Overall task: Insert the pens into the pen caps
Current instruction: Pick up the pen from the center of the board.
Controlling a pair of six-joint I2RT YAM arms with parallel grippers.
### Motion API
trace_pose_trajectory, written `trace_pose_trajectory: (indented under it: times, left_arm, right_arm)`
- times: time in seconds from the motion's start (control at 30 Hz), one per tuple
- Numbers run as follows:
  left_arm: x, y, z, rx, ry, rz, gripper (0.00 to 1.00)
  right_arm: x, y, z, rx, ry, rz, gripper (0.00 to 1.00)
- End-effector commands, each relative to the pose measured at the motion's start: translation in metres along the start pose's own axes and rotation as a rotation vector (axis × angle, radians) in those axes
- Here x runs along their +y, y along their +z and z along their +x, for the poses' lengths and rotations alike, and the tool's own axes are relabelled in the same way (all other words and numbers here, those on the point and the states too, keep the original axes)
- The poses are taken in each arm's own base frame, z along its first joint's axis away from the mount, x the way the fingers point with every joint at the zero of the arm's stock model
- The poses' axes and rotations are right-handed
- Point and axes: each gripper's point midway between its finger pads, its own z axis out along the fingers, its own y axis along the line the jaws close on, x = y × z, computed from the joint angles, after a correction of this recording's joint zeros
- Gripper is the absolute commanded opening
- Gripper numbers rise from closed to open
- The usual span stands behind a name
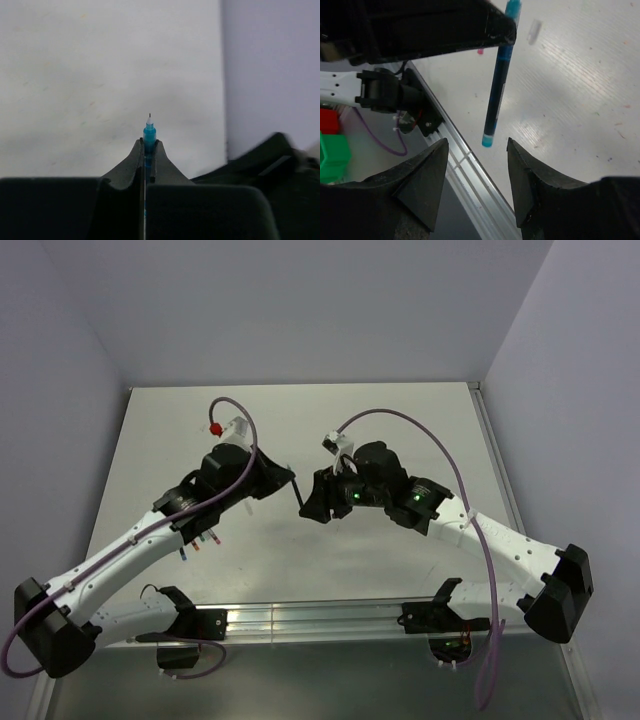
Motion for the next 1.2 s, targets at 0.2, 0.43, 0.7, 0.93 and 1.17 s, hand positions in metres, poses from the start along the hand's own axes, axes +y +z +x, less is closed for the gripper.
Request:
trace_pose_trajectory:
  times: [0.2, 0.43, 0.7, 0.93, 1.17]
  left_arm:
    - [-0.072, -0.029, -0.039, -0.13, -0.093, 0.295, 0.0]
    - [-0.078, -0.035, -0.036, -0.121, -0.084, 0.337, 0.0]
    - [-0.087, -0.045, -0.033, -0.126, -0.044, 0.414, 0.0]
    - [-0.091, -0.049, -0.027, -0.114, -0.028, 0.451, 0.01]
    - [-0.087, -0.052, -0.022, -0.11, -0.019, 0.456, 0.0]
  right_arm:
    - [0.03, -0.006, -0.049, -0.152, -0.027, -0.109, 0.58]
    - [0.034, -0.002, -0.063, -0.177, 0.001, -0.113, 0.52]
    - [0.032, 0.0, -0.067, -0.175, 0.028, -0.115, 0.37]
    - [0.024, 0.002, -0.069, -0.182, 0.051, -0.093, 0.25]
    - [0.018, 0.003, -0.071, -0.185, 0.06, -0.084, 0.25]
